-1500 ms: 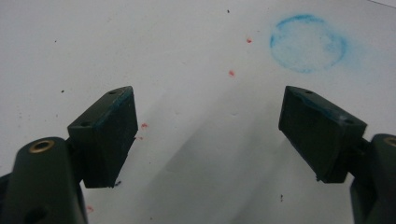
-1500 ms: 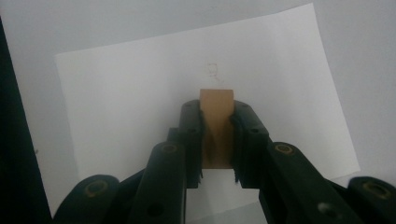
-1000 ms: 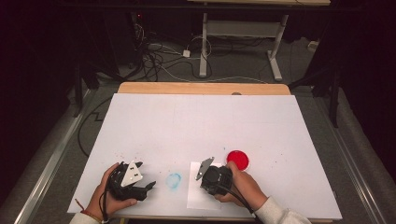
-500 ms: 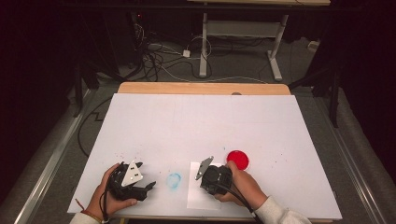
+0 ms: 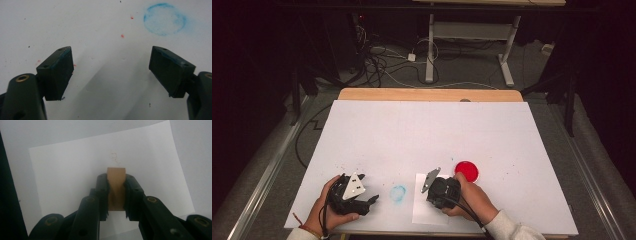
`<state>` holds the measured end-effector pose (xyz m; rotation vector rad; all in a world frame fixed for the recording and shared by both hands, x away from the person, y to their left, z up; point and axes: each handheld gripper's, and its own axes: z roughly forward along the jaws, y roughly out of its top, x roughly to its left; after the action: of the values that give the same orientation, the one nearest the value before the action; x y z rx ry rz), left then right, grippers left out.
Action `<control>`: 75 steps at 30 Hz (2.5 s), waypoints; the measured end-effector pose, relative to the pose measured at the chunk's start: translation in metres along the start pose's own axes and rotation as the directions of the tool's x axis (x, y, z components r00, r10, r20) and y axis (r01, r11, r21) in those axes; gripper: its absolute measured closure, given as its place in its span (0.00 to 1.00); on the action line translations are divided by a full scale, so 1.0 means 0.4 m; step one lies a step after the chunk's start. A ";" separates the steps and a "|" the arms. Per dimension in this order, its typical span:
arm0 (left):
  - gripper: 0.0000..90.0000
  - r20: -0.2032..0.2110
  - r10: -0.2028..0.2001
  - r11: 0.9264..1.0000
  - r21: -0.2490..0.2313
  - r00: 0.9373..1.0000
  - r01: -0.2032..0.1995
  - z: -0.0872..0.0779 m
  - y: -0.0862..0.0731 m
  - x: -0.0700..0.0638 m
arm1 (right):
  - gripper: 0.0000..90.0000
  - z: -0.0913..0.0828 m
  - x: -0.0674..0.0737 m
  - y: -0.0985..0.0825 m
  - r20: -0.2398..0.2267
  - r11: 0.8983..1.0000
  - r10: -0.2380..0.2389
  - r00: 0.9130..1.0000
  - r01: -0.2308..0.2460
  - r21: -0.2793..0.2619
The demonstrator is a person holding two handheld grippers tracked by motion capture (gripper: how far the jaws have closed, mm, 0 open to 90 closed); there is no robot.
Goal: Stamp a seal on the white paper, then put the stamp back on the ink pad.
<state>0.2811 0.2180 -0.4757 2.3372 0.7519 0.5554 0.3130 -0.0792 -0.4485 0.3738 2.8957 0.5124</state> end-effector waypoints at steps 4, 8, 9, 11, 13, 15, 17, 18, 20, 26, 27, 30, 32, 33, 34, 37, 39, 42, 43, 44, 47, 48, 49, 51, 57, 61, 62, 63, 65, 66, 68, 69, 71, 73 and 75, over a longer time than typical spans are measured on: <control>0.21 0.001 -0.002 1.000 -0.003 1.000 0.002 -0.001 0.000 0.000 | 0.85 -0.008 -0.005 -0.002 0.009 1.000 -0.018 1.000 0.018 0.010; 0.21 -0.002 -0.004 1.000 -0.003 1.000 0.004 -0.003 -0.002 0.004 | 0.85 -0.045 -0.024 -0.012 0.014 0.997 0.017 1.000 -0.016 -0.073; 0.21 -0.003 -0.001 1.000 -0.003 1.000 0.001 -0.003 -0.001 0.004 | 0.85 -0.057 -0.027 -0.013 0.029 0.996 0.030 0.999 -0.028 -0.090; 0.21 -0.002 0.000 1.000 -0.004 1.000 0.000 -0.004 -0.001 0.003 | 0.85 -0.083 -0.031 -0.016 0.029 0.992 0.037 0.999 -0.033 -0.120; 0.21 -0.004 0.000 1.000 -0.005 1.000 0.000 -0.004 -0.001 0.002 | 0.85 -0.103 -0.036 -0.021 0.041 0.989 0.050 0.998 -0.043 -0.142; 0.21 -0.003 -0.003 1.000 -0.006 1.000 0.003 -0.004 -0.001 0.003 | 0.85 -0.119 -0.040 -0.026 0.053 0.985 0.059 0.997 -0.050 -0.166; 0.21 -0.003 -0.001 1.000 -0.007 1.000 0.001 -0.004 0.000 0.002 | 0.85 -0.131 -0.039 -0.028 0.054 0.983 0.066 0.996 -0.056 -0.175; 0.21 -0.002 0.000 1.000 -0.007 1.000 0.000 -0.004 0.001 0.002 | 0.85 -0.135 -0.041 -0.029 0.058 0.981 0.062 0.996 -0.050 -0.189; 0.21 -0.003 0.002 1.000 -0.007 1.000 -0.002 -0.004 0.001 0.002 | 0.85 -0.142 -0.039 -0.030 0.059 0.980 0.067 0.996 -0.054 -0.194; 0.21 -0.006 -0.003 1.000 -0.012 1.000 0.003 -0.007 -0.001 0.005 | 0.85 -0.149 -0.039 -0.033 0.069 0.976 0.069 0.995 -0.053 -0.209; 0.21 -0.006 -0.003 1.000 -0.011 1.000 0.003 -0.008 -0.001 0.005 | 0.85 -0.151 -0.039 -0.034 0.074 0.974 0.075 0.994 -0.057 -0.221; 0.21 -0.007 -0.002 1.000 -0.013 1.000 0.002 -0.009 -0.001 0.006 | 0.85 -0.159 -0.043 -0.038 0.077 0.971 0.076 0.994 -0.056 -0.232; 0.21 -0.008 -0.006 1.000 -0.016 1.000 0.005 -0.010 -0.001 0.007 | 0.85 -0.163 -0.046 -0.041 0.077 0.968 0.083 0.994 -0.062 -0.243; 0.21 -0.009 -0.007 1.000 -0.017 1.000 0.006 -0.010 -0.002 0.007 | 0.85 -0.166 -0.045 -0.042 0.078 0.968 0.084 0.993 -0.062 -0.244; 0.21 -0.010 -0.007 1.000 -0.016 1.000 0.006 -0.010 -0.002 0.007 | 0.85 -0.169 -0.047 -0.043 0.082 0.966 0.089 0.993 -0.066 -0.251; 0.21 -0.009 -0.006 1.000 -0.016 1.000 0.006 -0.010 -0.002 0.008 | 0.85 -0.176 -0.052 -0.049 0.083 0.964 0.091 0.992 -0.067 -0.257; 0.21 -0.009 -0.009 1.000 -0.020 1.000 0.008 -0.009 -0.002 0.010 | 0.85 -0.181 -0.054 -0.051 0.084 0.963 0.093 0.992 -0.068 -0.260; 0.21 -0.007 -0.014 1.000 -0.020 1.000 0.014 -0.008 -0.005 0.012 | 0.85 -0.192 -0.059 -0.055 0.086 0.961 0.101 0.991 -0.075 -0.266; 0.21 -0.007 -0.013 1.000 -0.017 1.000 0.013 -0.008 -0.006 0.013 | 0.85 -0.194 -0.061 -0.056 0.089 0.961 0.099 0.991 -0.072 -0.269; 0.21 -0.006 -0.012 1.000 -0.016 1.000 0.011 -0.008 -0.007 0.013 | 0.85 -0.197 -0.063 -0.058 0.092 0.959 0.106 0.990 -0.078 -0.271; 0.21 -0.006 -0.016 1.000 -0.021 1.000 0.016 -0.009 -0.009 0.015 | 0.85 -0.202 -0.069 -0.063 0.095 0.959 0.108 0.990 -0.078 -0.273; 0.21 -0.006 -0.018 1.000 -0.022 1.000 0.018 -0.009 -0.009 0.015 | 0.85 -0.201 -0.071 -0.065 0.091 0.960 0.108 0.990 -0.080 -0.270; 0.21 -0.005 -0.019 1.000 -0.022 1.000 0.018 -0.009 -0.009 0.015 | 0.85 -0.201 -0.070 -0.066 0.094 0.961 0.111 0.989 -0.083 -0.262; 0.21 -0.005 -0.015 1.000 -0.021 1.000 0.015 -0.009 -0.009 0.015 | 0.85 -0.203 -0.072 -0.070 0.105 0.962 0.116 0.988 -0.085 -0.259; 0.21 -0.006 -0.019 1.000 -0.022 1.000 0.018 -0.011 -0.010 0.016 | 0.85 -0.208 -0.079 -0.081 0.112 0.960 0.127 0.986 -0.094 -0.265; 0.21 -0.008 -0.014 1.000 -0.019 1.000 0.014 -0.013 -0.010 0.014 | 0.85 -0.213 -0.085 -0.089 0.112 0.961 0.138 0.984 -0.106 -0.257; 0.21 -0.010 -0.015 1.000 -0.020 1.000 0.014 -0.013 -0.010 0.013 | 0.85 -0.213 -0.086 -0.091 0.114 0.962 0.135 0.984 -0.103 -0.254; 0.21 -0.011 -0.015 1.000 -0.018 1.000 0.014 -0.013 -0.011 0.013 | 0.85 -0.216 -0.086 -0.093 0.118 0.961 0.145 0.982 -0.112 -0.253; 0.21 -0.010 -0.014 1.000 -0.019 1.000 0.013 -0.015 -0.010 0.012 | 0.85 -0.219 -0.088 -0.096 0.120 0.959 0.142 0.983 -0.106 -0.262; 0.21 -0.011 -0.015 1.000 -0.022 1.000 0.015 -0.015 -0.008 0.012 | 0.85 -0.221 -0.088 -0.097 0.120 0.959 0.141 0.983 -0.105 -0.265; 0.21 -0.009 -0.016 1.000 -0.024 1.000 0.016 -0.014 -0.007 0.012 | 0.85 -0.223 -0.088 -0.099 0.116 0.959 0.140 0.983 -0.106 -0.262; 0.21 -0.010 -0.015 1.000 -0.022 1.000 0.015 -0.013 -0.007 0.012 | 0.85 -0.224 -0.088 -0.099 0.118 0.959 0.143 0.983 -0.108 -0.262; 0.21 -0.009 -0.016 1.000 -0.015 1.000 0.016 -0.012 -0.010 0.013 | 0.85 -0.225 -0.090 -0.100 0.125 0.960 0.148 0.981 -0.112 -0.257; 0.21 -0.011 -0.020 1.000 -0.014 1.000 0.020 -0.012 -0.011 0.013 | 0.85 -0.228 -0.095 -0.103 0.130 0.959 0.153 0.980 -0.115 -0.260; 0.21 -0.014 -0.019 1.000 -0.016 1.000 0.019 -0.015 -0.010 0.012 | 0.85 -0.227 -0.100 -0.107 0.135 0.960 0.158 0.978 -0.120 -0.252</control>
<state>0.2800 0.2262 -0.4733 2.3113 0.7728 0.5677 0.3223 -0.1574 -0.3745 0.5556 2.6303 0.8133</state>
